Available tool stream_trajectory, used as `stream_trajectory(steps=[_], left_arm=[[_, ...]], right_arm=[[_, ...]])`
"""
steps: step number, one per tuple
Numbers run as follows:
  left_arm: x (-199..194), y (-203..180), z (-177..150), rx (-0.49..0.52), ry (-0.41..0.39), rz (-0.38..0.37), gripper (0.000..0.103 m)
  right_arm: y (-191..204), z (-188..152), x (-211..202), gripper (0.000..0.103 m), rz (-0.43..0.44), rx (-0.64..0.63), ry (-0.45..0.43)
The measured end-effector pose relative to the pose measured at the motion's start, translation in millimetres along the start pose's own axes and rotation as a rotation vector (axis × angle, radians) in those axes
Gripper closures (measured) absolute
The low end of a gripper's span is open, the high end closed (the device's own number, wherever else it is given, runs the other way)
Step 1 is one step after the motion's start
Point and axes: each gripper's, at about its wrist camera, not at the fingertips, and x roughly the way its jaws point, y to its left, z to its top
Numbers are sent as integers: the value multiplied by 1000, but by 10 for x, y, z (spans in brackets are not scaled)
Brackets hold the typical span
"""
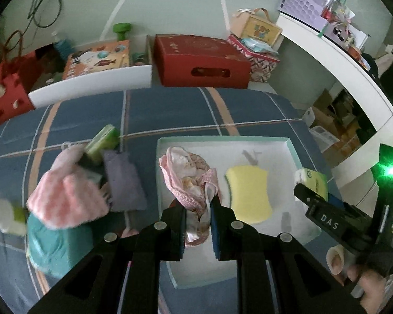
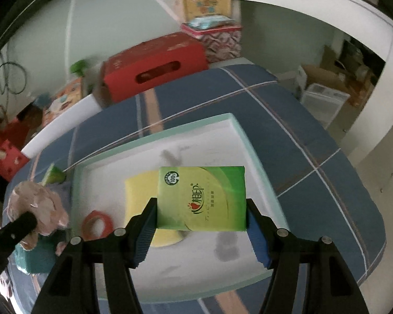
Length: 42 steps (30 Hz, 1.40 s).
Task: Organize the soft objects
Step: 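Carry scrunchie and tissue pack to the tray and release both, then move both open tools back toward the pill bottle and green cloth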
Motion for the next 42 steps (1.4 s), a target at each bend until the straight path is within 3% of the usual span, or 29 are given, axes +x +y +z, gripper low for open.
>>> stream_trajectory(steps=[12,19,25,27,30,33,38,40,42], left_arm=[[789,-48,173,-20,32,-35,87],[1081,-32,118,-37,79,-21,85],[1014,-71,60,-53,93,-47,69],[929,-85,57,-53,78,-52,50],[841,-75,62,-68,75,-57,33],[755,-44,40,-74,62,-50,30],[542,122,-41,-113,22,18,25],[440,196,-78,-119,8,66,13],[318,278,-122,-132,-16,106,10]], right_arm=[[-257,71,343,36,-39,51,8],[-280,20,562,36,-47,60,78],[-249,19,458,36,-43,47,64],[-231,8,426,35,-40,39,71],[-194,21,373,32,-43,15,66],[-156,21,321,19,-36,-4,58],[-63,19,211,13,-39,-41,37],[-9,15,162,4,-34,-56,28],[30,11,121,0,-31,-67,14]])
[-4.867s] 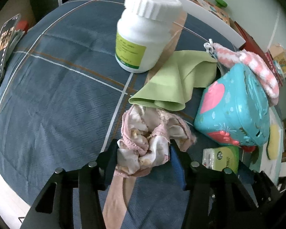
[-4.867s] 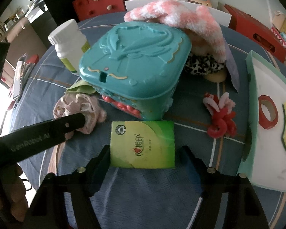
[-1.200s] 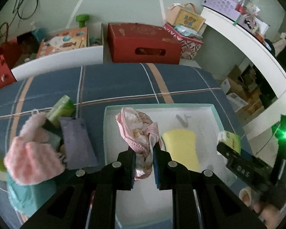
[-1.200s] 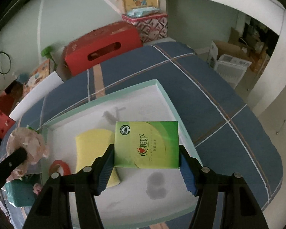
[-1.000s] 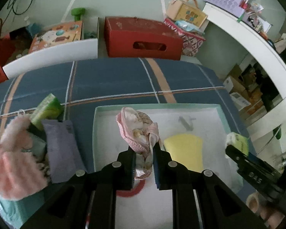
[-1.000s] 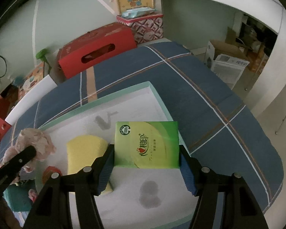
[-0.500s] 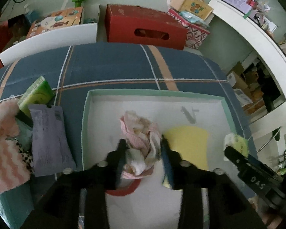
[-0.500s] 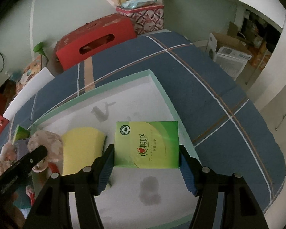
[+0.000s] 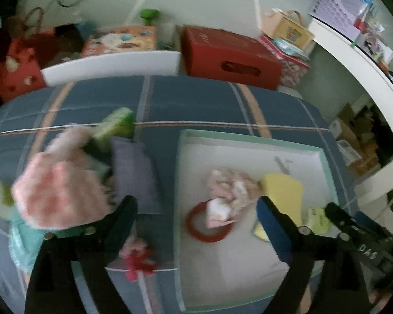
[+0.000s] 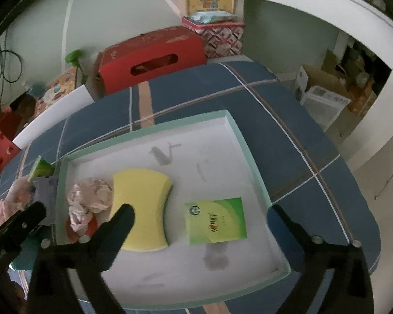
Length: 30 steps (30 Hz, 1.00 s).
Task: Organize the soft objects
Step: 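Move both open tools back toward the pill bottle and green cloth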
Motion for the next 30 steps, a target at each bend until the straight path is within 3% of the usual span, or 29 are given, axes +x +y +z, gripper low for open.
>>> stream_trajectory(steps=[12,21,30], left_arm=[[-646,845,-189,-175,-121,48,9],[-834,1661,-401,-358,-128,147,9],[-913,2228,-594,-489,-125,230,9]], right_arm=[[437,-69,-224,0,43,-91,-50],[962,-186,-247,0,139,-140,-36],[1621,-353,-298,0,256,-223,-25]])
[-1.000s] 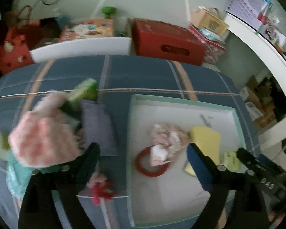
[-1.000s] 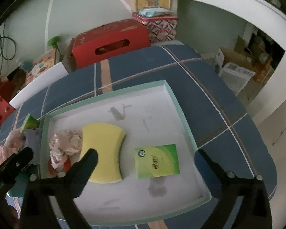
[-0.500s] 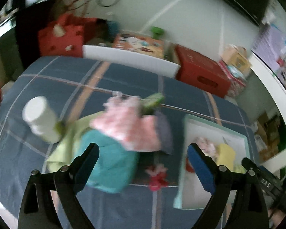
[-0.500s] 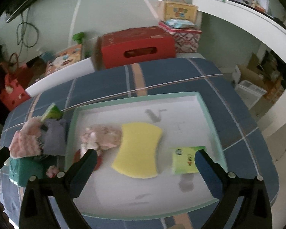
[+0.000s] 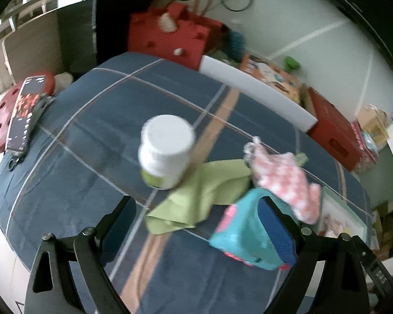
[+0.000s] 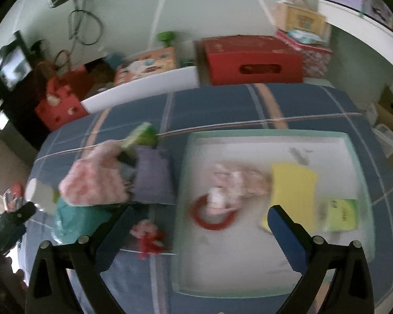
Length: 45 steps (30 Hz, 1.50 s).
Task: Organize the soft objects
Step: 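Move both open tools back toward the pill bottle and green cloth, then grasp the pink-white knit mitten with the right gripper while the left grasps the lime-green cloth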
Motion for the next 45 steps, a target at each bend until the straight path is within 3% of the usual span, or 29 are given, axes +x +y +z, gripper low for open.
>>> stream_trajectory(steps=[11,21,28,34,39,45], left_arm=[[90,322,43,-45,-31,41,9],[495,301,-17,-36,118,25,9],[671,245,0,-50,146,2,9],[839,214,-18,-55,181,11,9],[942,236,-19,-86,197,-3,10],[993,274,-4,-115,204,-37,16]], right_arm=[[734,19,56,0,157,-75,-33],[1135,-24,238,0,202,-169,-36],[1164,-22,383,4,207,-174,-24],[1187,-30,400,22,230,-178,-34],[1196,-40,417,55,221,-186,-27],[1161,-39,422,72,231,-177,-22]])
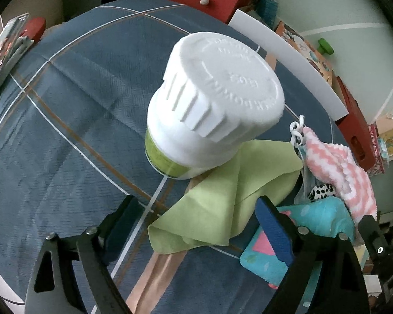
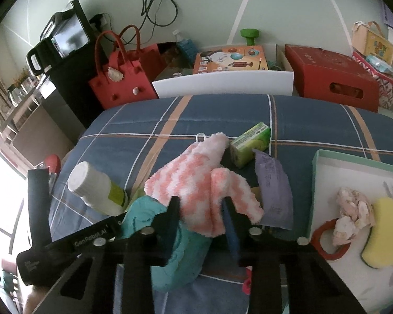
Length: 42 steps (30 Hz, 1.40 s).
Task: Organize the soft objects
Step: 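Grasp the pink-white knit mitten with the right gripper while the left grasps the lime-green cloth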
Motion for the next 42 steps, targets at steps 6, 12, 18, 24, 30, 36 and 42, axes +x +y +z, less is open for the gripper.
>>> stream_trajectory(steps=[6,12,18,24,30,36,42], left_arm=[[19,36,0,-17,7,-45,22],[3,117,5,-44,1,-52,31],[-9,144,-13,-26,-5,1,33],[22,134,-41,23,0,49,35],[80,28,-68,94,5,113,35],[133,-99,-108,180,10,188,38],[177,-244,-153,233,9,211,51]], right_arm=[[-43,-9,-15,84,4,12,7],[-73,-7,-54,84,7,17,4],[-110,-2,-82,84,7,25,1],[-127,-8,-98,84,6,26,7],[-154,-9,-111,84,1,28,9],[-197,-17,-129,84,-4,30,12],[-204,-19,-139,84,-4,29,12]])
